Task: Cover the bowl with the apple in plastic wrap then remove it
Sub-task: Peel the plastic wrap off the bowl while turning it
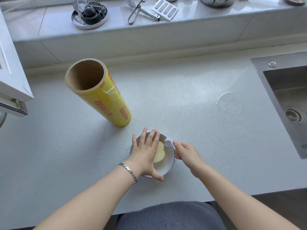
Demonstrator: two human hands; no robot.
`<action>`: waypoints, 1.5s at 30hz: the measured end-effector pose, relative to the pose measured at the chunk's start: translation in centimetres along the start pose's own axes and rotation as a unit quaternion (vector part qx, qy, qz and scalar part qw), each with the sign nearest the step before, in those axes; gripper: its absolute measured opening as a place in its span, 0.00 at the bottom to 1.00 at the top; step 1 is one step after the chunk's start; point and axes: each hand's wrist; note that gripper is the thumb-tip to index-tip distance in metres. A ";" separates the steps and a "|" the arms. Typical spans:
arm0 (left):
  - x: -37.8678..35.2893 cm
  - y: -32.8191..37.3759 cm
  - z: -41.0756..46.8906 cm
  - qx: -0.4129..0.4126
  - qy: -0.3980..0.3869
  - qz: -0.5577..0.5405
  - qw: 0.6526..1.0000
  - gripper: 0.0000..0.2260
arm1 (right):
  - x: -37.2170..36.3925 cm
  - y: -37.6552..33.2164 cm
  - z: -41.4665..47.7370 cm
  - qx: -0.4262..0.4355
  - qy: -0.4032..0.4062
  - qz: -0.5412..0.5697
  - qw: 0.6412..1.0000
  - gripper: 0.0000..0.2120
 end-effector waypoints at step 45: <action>-1.8 0.0 -2.8 0.069 0.006 -0.082 0.994 0.65 | -0.7 0.9 -0.7 -0.132 -0.062 0.033 0.989 0.14</action>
Point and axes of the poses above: each hand's wrist, its own z-axis towards the middle knuckle, its own x-axis out of the back of the hand, y = z × x, and after that the axes turned 4 degrees about -z, right-handed
